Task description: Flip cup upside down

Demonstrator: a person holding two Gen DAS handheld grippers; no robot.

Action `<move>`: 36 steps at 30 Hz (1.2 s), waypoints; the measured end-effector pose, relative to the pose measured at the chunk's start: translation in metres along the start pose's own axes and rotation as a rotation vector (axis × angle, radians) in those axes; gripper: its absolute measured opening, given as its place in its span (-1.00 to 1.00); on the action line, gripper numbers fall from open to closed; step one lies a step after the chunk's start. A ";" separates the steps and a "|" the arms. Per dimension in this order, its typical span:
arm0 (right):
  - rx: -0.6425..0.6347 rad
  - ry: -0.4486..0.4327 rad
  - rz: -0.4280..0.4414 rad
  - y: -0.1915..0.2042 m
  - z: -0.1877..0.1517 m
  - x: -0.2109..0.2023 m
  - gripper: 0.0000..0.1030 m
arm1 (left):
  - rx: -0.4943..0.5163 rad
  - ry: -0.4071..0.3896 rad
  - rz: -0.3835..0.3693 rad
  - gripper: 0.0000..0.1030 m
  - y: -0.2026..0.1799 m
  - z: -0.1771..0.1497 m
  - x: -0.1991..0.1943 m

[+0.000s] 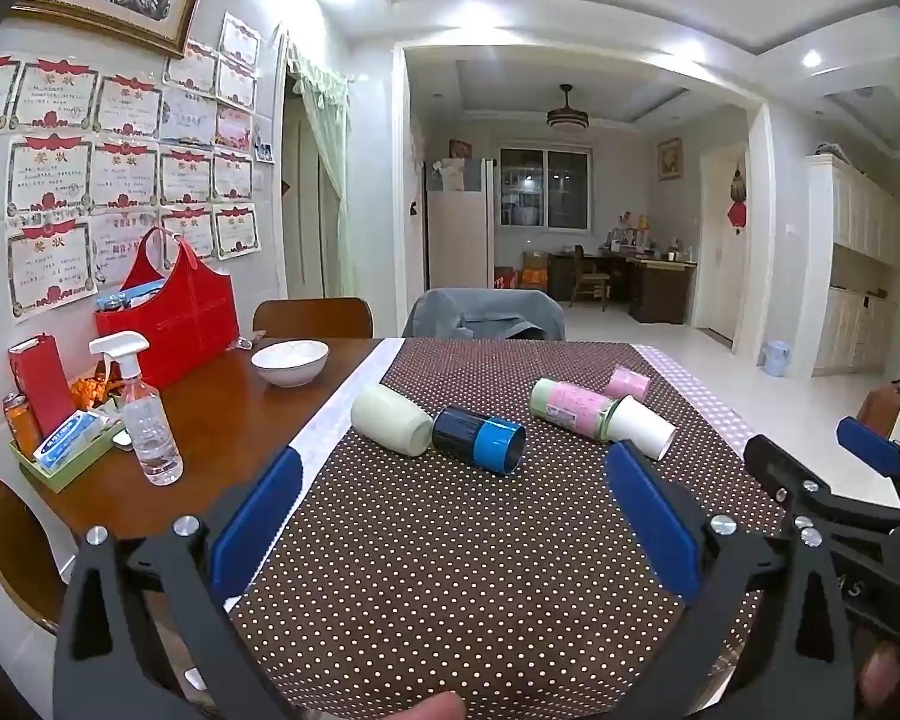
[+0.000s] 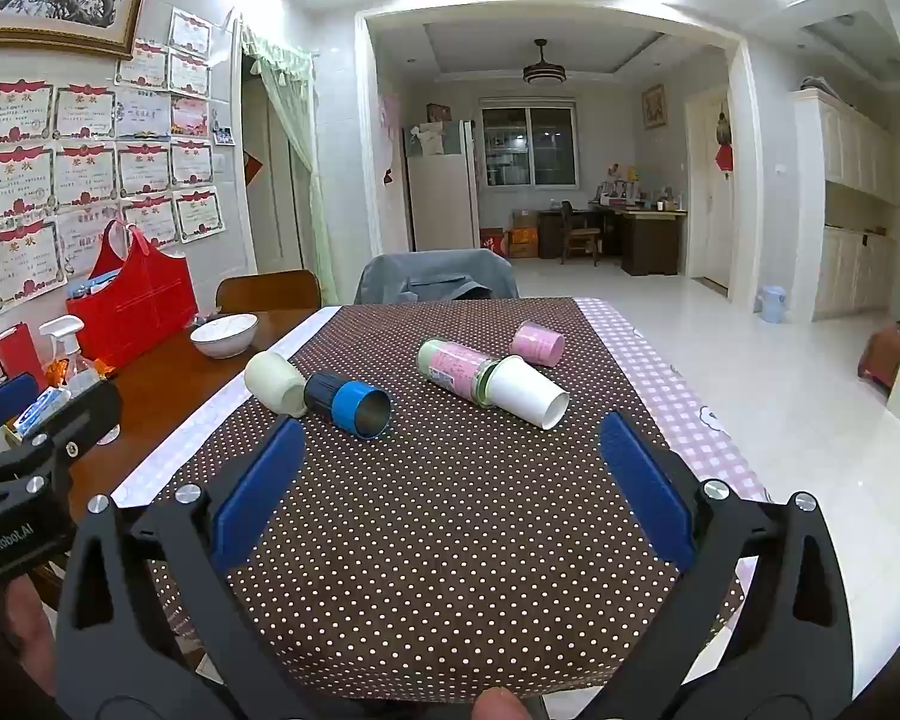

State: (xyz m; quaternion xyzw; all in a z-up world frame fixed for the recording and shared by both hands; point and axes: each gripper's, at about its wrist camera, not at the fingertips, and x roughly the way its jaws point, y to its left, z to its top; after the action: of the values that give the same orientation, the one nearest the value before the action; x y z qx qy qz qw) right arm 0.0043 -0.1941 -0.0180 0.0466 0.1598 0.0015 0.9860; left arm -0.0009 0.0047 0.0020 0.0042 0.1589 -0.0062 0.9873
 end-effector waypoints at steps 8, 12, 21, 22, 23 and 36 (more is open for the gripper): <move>-0.002 -0.004 -0.006 0.000 0.002 -0.001 0.88 | 0.013 0.032 -0.019 0.93 -0.009 -0.007 0.010; 0.002 -0.008 -0.003 -0.003 0.001 -0.004 0.88 | -0.003 0.041 -0.041 0.93 -0.009 -0.008 0.010; 0.006 -0.016 -0.006 -0.005 0.005 -0.006 0.88 | -0.012 0.041 -0.043 0.93 -0.005 -0.006 0.009; 0.006 -0.017 -0.006 -0.006 0.005 -0.006 0.88 | -0.012 0.041 -0.043 0.93 -0.005 -0.006 0.009; 0.007 -0.017 -0.005 -0.007 0.006 -0.006 0.88 | -0.010 0.040 -0.044 0.93 -0.005 -0.006 0.010; -0.002 -0.023 -0.006 -0.002 0.010 -0.007 0.88 | -0.002 0.038 -0.051 0.93 -0.007 -0.007 0.009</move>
State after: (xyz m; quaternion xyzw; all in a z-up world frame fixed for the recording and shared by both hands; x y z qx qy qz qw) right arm 0.0007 -0.1967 -0.0069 0.0452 0.1486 -0.0018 0.9879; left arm 0.0057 -0.0027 -0.0077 -0.0010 0.1779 -0.0313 0.9835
